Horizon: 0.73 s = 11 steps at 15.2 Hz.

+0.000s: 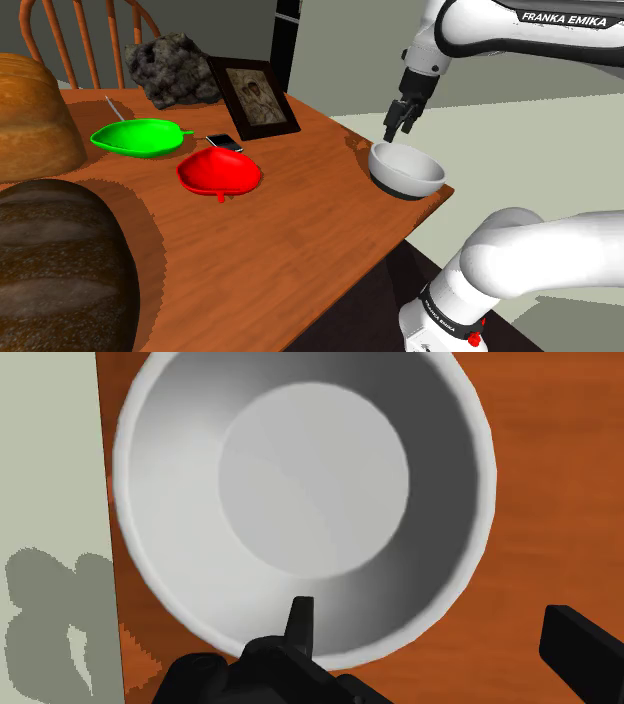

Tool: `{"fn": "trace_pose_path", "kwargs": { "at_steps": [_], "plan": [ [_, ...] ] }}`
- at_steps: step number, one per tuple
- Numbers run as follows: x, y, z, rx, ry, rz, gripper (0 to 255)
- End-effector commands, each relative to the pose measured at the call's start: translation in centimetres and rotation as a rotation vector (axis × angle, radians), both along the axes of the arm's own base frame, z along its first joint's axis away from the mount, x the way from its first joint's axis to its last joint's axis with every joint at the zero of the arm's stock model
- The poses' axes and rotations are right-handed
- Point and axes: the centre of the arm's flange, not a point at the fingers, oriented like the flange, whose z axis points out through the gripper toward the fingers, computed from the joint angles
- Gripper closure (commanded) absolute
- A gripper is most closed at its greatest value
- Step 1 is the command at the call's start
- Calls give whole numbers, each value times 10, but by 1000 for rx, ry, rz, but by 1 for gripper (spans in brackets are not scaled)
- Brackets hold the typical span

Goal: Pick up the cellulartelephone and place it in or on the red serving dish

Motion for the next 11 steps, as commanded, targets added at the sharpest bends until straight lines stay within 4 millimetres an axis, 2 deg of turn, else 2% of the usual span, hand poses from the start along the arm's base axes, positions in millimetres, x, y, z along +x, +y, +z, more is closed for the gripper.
{"fn": "trace_pose_path", "kwargs": {
  "at_steps": [1, 11],
  "plan": [
    [0, 0, 0, 0, 0, 0, 0],
    [100, 76, -32, 43, 13, 32, 0]
  ]
}}
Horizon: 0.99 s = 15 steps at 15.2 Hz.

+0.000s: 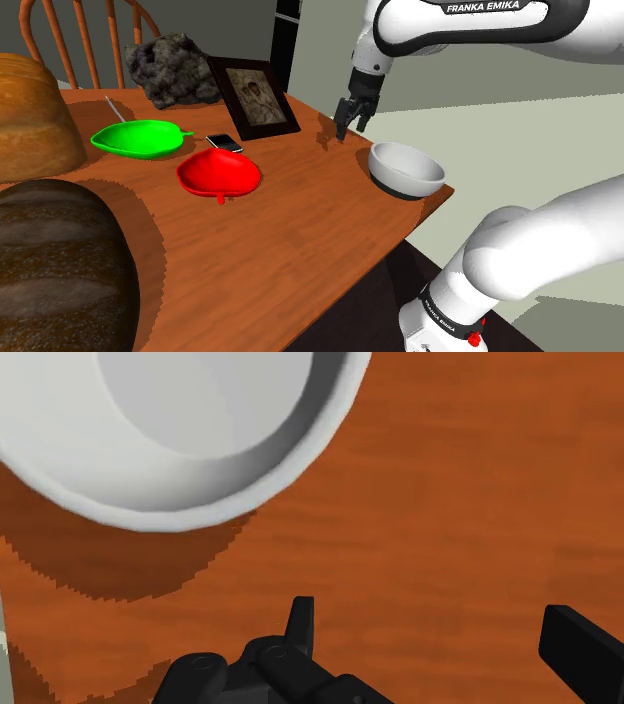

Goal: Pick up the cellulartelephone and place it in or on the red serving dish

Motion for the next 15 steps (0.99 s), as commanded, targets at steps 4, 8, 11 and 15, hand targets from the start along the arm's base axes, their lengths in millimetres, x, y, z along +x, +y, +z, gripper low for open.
{"fn": "trace_pose_path", "kwargs": {
  "at_steps": [4, 8, 11, 15],
  "plan": [
    [50, 38, -16, 22, 6, 16, 0],
    [88, 70, -27, 39, 12, 29, 0],
    [117, 95, -36, 52, 16, 38, 0],
    [154, 128, -47, 69, 21, 51, 0]
  ]
}}
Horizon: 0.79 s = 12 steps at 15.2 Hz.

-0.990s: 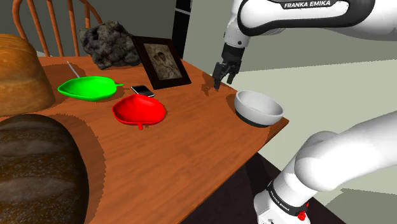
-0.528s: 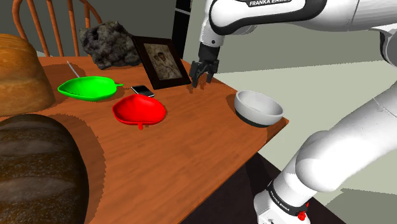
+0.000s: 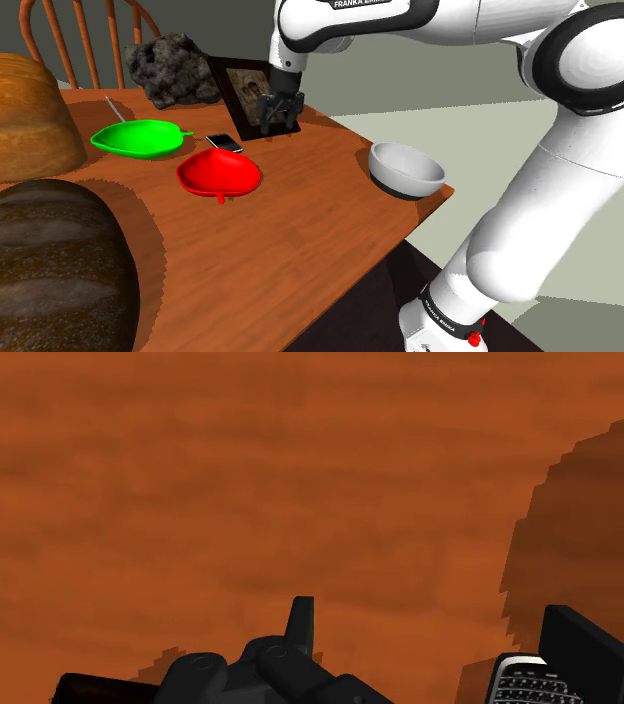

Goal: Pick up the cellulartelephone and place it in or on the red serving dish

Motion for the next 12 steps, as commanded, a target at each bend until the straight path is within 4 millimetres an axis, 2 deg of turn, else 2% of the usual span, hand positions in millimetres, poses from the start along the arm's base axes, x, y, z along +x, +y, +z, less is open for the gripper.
{"fn": "trace_pose_path", "kwargs": {
  "at_steps": [1, 10, 12],
  "plan": [
    [18, 17, -7, 10, 2, 6, 0],
    [101, 95, -31, 48, 15, 34, 0],
    [103, 97, -37, 49, 15, 35, 0]
  ]
}}
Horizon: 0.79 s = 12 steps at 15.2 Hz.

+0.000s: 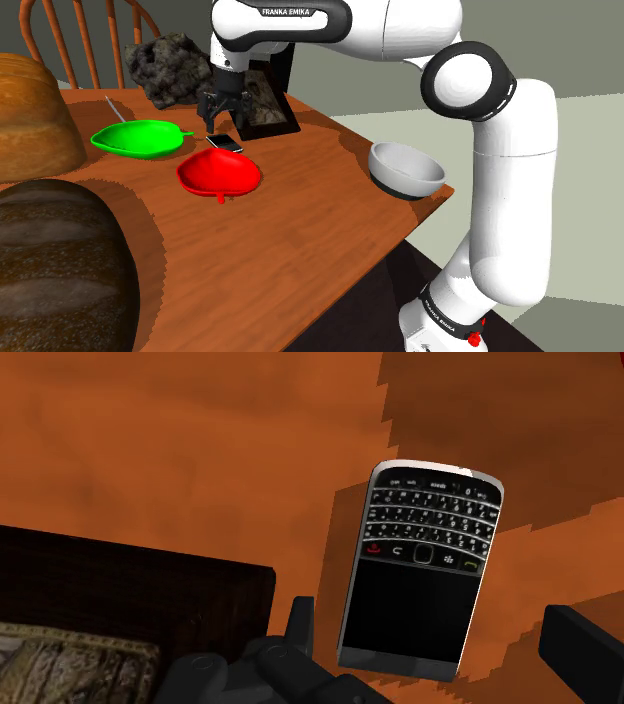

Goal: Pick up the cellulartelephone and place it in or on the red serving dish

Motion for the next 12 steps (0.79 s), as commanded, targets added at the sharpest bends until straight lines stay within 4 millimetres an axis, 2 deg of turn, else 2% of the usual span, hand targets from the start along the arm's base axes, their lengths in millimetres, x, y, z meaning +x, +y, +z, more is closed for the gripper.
{"fn": "trace_pose_path", "kwargs": {
  "at_steps": [1, 6, 12],
  "plan": [
    [2, 3, -9, 1, 0, 1, 0],
    [1, 5, -38, 1, 0, 1, 0],
    [1, 5, -38, 1, 0, 1, 0]
  ]
}}
